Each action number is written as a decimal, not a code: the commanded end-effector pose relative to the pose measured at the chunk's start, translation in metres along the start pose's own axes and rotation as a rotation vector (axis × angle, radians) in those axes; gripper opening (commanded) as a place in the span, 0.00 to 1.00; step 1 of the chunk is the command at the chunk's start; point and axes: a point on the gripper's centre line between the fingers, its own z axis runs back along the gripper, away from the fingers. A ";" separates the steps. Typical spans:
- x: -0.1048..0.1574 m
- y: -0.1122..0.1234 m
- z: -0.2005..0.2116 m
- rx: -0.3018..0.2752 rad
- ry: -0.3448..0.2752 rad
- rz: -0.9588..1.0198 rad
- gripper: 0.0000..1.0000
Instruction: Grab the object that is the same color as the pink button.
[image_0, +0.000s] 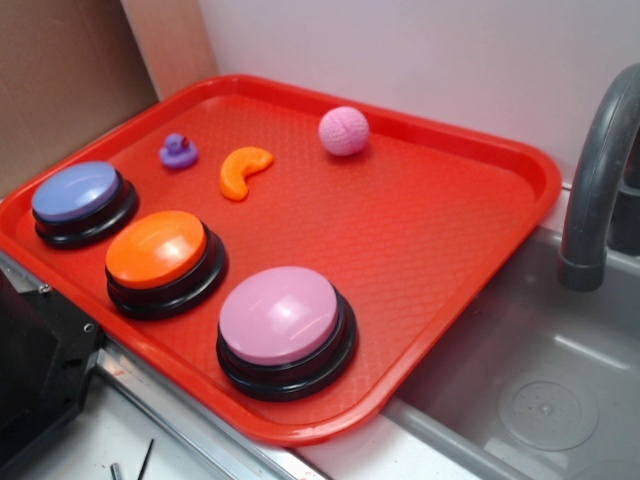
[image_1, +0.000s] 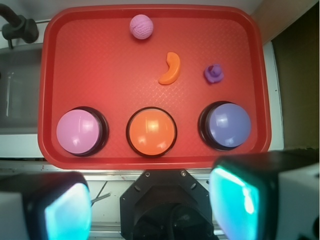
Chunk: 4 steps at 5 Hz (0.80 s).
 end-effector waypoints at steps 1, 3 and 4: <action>0.000 0.000 0.000 0.000 0.000 0.000 1.00; 0.060 0.019 -0.039 0.020 -0.124 0.148 1.00; 0.103 0.018 -0.072 0.041 -0.194 0.122 1.00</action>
